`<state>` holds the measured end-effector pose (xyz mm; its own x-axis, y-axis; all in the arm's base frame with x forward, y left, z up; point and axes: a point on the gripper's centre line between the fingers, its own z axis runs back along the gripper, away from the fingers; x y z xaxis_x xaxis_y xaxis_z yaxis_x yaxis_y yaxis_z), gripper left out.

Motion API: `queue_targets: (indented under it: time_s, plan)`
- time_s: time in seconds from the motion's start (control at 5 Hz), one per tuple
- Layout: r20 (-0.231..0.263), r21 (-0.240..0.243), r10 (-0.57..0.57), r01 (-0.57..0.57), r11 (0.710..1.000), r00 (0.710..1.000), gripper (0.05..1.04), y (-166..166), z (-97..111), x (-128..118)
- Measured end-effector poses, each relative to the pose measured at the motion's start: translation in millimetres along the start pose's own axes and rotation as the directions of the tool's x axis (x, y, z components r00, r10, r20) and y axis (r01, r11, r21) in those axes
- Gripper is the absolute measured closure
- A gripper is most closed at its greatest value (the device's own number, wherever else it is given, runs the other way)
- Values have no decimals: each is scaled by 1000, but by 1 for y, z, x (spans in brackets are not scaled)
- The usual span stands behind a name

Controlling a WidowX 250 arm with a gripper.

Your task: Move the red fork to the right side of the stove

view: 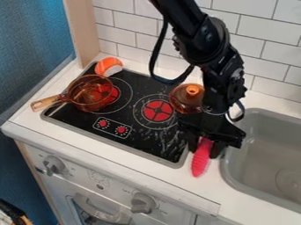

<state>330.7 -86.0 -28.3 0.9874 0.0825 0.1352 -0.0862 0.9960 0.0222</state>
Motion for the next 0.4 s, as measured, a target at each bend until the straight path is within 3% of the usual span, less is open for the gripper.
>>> queue_targets:
  time_s: [0.2, 0.4]
  plan:
    - [1, 11, 2, -2, 1000, 1000, 119, 1, 2, 0]
    - [0, 0, -10, 10, 1000, 1000, 85, 0, 7, -1]
